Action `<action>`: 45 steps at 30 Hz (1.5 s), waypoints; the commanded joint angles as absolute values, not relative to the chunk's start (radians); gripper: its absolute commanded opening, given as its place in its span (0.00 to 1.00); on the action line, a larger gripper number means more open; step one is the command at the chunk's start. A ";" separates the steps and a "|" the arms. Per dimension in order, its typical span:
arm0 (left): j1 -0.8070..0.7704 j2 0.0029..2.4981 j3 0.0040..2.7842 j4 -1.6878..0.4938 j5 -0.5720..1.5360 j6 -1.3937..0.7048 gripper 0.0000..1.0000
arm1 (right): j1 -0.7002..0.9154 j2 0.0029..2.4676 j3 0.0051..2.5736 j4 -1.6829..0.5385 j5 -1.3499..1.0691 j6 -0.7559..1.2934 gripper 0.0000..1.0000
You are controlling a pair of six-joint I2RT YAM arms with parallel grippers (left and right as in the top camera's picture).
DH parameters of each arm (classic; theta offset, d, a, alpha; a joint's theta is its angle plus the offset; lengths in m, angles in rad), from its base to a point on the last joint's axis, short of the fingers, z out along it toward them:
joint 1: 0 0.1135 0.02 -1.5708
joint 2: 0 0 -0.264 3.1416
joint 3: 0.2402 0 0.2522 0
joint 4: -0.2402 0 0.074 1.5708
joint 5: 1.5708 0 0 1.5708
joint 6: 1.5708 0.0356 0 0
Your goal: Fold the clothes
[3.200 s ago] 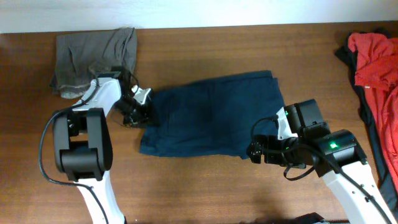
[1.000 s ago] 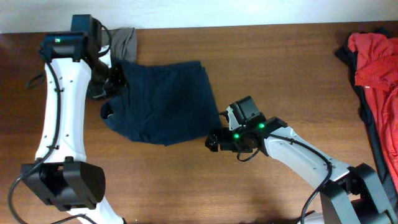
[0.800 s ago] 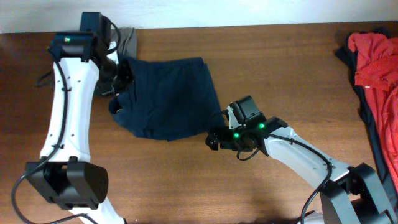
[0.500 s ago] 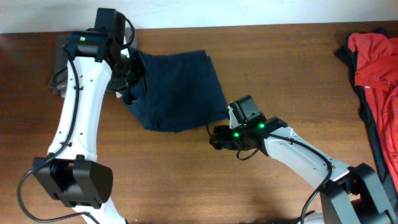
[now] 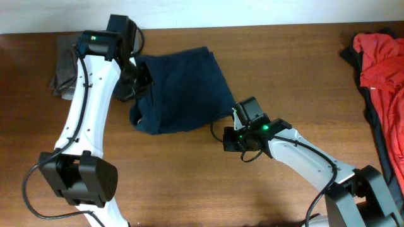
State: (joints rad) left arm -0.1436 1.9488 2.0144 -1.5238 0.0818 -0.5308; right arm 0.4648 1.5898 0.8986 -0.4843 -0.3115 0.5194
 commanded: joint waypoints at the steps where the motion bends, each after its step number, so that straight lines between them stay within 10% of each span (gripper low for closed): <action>1: -0.141 1.946 2.034 -1.595 0.020 -0.546 0.01 | 0.471 1.596 0.897 -0.483 -0.283 0.514 0.08; 27: -0.141 1.590 1.688 -1.686 -0.113 -0.546 0.01 | 0.471 1.596 0.897 -0.505 -0.227 0.541 0.08; 45: -0.141 1.623 1.641 -1.335 0.059 -0.591 0.07 | 0.471 1.596 0.897 -0.489 -0.219 0.563 0.08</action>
State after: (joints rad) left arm -0.1429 1.6009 1.6398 -1.3510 0.0391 -0.5732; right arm 0.4648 1.5898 0.8986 -0.4923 -0.2428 0.5503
